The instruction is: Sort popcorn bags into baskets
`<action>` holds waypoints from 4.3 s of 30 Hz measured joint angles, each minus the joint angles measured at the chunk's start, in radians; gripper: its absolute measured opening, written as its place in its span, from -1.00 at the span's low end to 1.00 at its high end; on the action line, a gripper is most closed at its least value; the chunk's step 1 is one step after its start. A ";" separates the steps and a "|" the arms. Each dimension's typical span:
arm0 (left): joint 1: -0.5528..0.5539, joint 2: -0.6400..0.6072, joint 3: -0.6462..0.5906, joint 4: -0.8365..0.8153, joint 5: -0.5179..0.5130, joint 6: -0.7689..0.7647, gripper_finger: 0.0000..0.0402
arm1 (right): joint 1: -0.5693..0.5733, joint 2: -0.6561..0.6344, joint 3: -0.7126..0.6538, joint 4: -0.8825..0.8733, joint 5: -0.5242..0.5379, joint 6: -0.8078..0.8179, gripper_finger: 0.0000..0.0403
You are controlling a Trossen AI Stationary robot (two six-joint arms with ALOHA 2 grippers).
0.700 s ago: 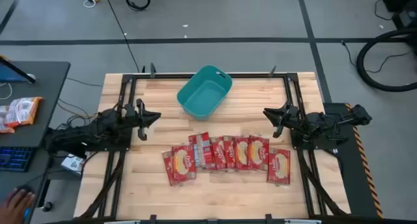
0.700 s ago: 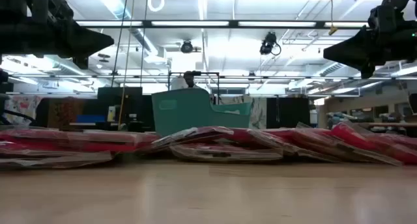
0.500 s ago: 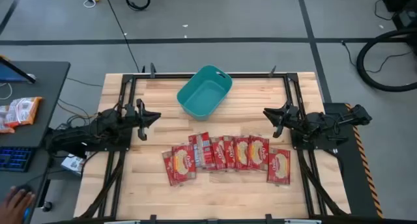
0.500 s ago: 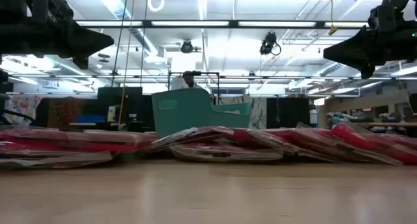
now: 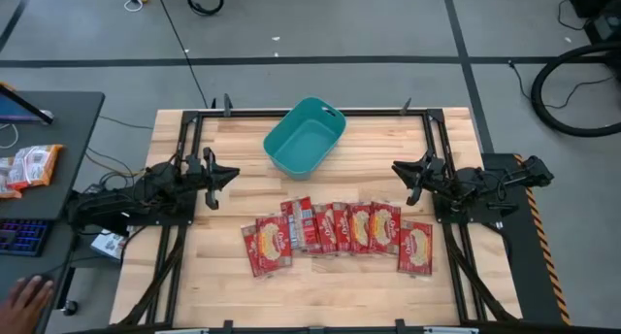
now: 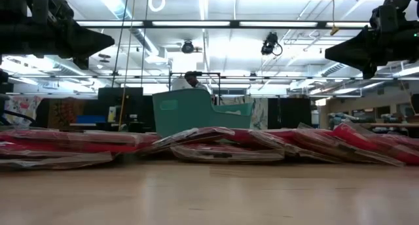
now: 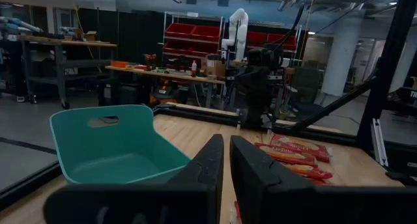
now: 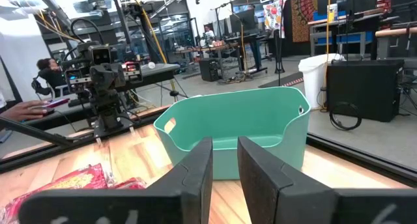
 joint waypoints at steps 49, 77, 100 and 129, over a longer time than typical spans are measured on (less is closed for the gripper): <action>0.000 0.000 0.000 0.000 0.000 0.000 -0.84 | 0.000 0.000 0.000 0.000 0.000 0.000 -0.61; 0.000 0.194 0.045 0.166 0.004 -0.211 -0.84 | -0.021 0.003 0.000 0.262 -0.002 -0.082 -0.61; -0.513 0.969 0.340 0.155 0.018 -0.122 -0.39 | -0.077 0.346 0.000 0.419 -0.239 -0.032 -0.61; -0.812 1.762 1.173 -0.589 -0.532 -0.247 -0.04 | -0.027 0.699 0.073 0.714 -0.349 -0.104 -0.60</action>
